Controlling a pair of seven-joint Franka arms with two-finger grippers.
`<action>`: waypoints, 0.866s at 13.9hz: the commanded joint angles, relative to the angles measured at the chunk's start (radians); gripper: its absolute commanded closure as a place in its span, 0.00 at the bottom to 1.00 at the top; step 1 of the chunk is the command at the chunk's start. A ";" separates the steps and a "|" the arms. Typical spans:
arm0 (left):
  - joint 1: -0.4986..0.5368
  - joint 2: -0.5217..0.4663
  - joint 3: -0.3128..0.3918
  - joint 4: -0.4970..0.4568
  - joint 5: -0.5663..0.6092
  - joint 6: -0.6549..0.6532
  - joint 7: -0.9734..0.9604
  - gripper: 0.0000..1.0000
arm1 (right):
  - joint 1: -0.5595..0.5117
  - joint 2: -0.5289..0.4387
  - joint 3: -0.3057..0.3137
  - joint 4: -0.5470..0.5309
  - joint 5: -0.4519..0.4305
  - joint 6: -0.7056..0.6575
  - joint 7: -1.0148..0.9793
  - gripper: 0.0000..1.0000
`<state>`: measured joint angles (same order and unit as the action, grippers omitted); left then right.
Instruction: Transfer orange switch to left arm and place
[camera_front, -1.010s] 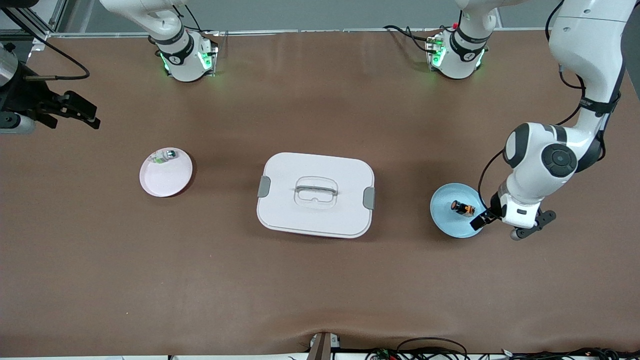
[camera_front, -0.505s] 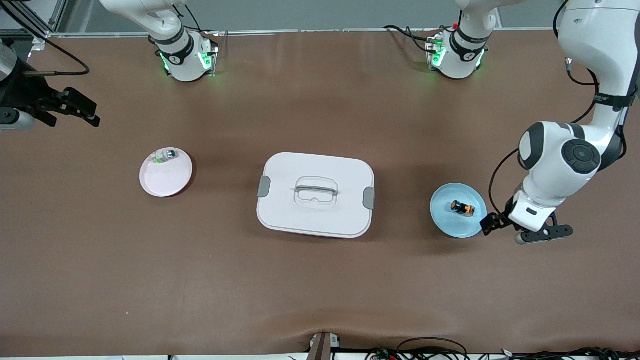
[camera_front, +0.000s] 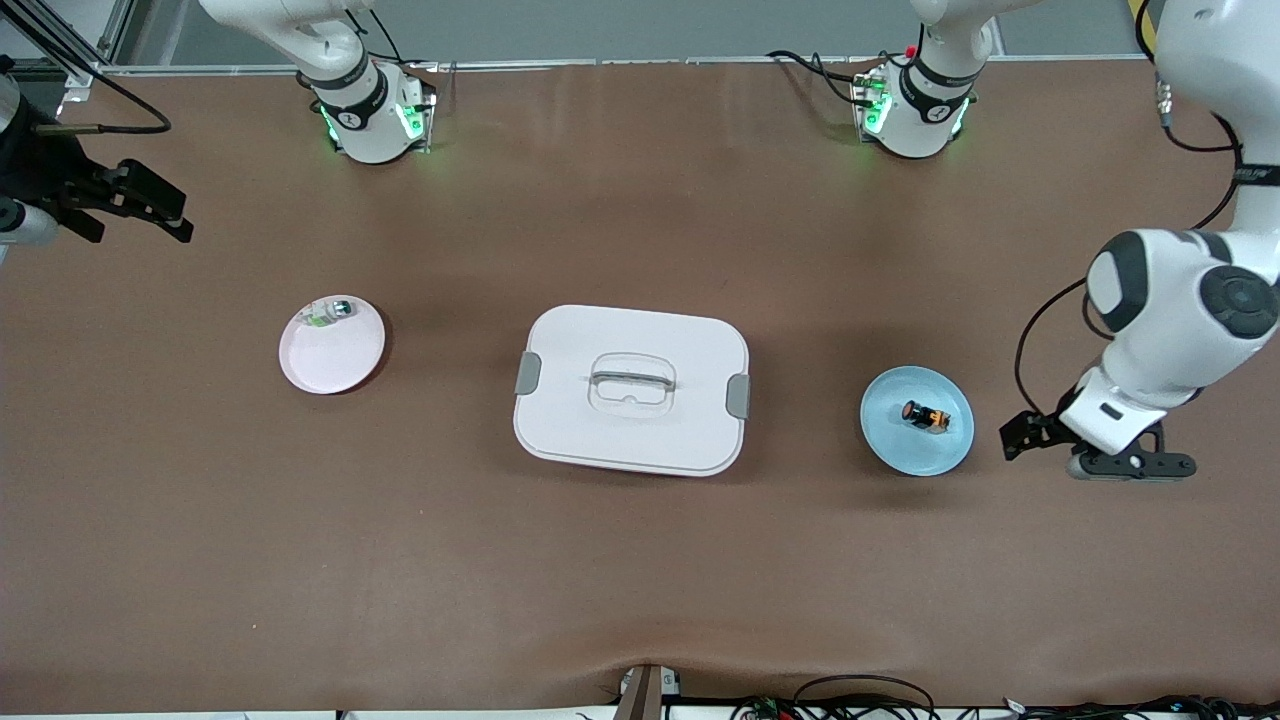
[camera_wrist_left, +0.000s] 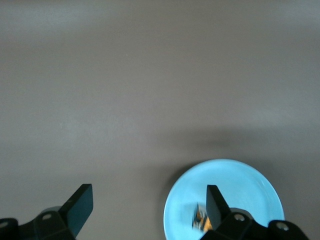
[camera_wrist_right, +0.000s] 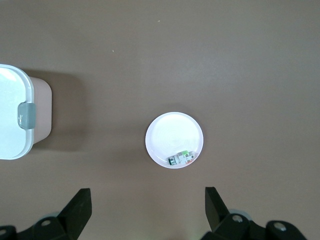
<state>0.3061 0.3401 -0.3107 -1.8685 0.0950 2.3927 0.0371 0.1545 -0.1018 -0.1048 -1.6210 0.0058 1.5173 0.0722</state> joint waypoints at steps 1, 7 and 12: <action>0.034 -0.139 0.001 -0.015 -0.166 -0.169 0.209 0.00 | -0.003 -0.010 -0.001 0.004 -0.003 -0.012 0.012 0.00; 0.047 -0.224 0.015 0.146 -0.179 -0.427 0.161 0.00 | -0.013 -0.010 -0.004 0.003 -0.007 -0.009 0.027 0.00; 0.041 -0.233 0.001 0.241 -0.176 -0.507 0.044 0.00 | -0.013 -0.010 -0.006 0.001 -0.007 -0.005 0.027 0.00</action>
<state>0.3464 0.1043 -0.3031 -1.6712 -0.0728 1.9177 0.0945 0.1504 -0.1018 -0.1160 -1.6196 0.0040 1.5164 0.0875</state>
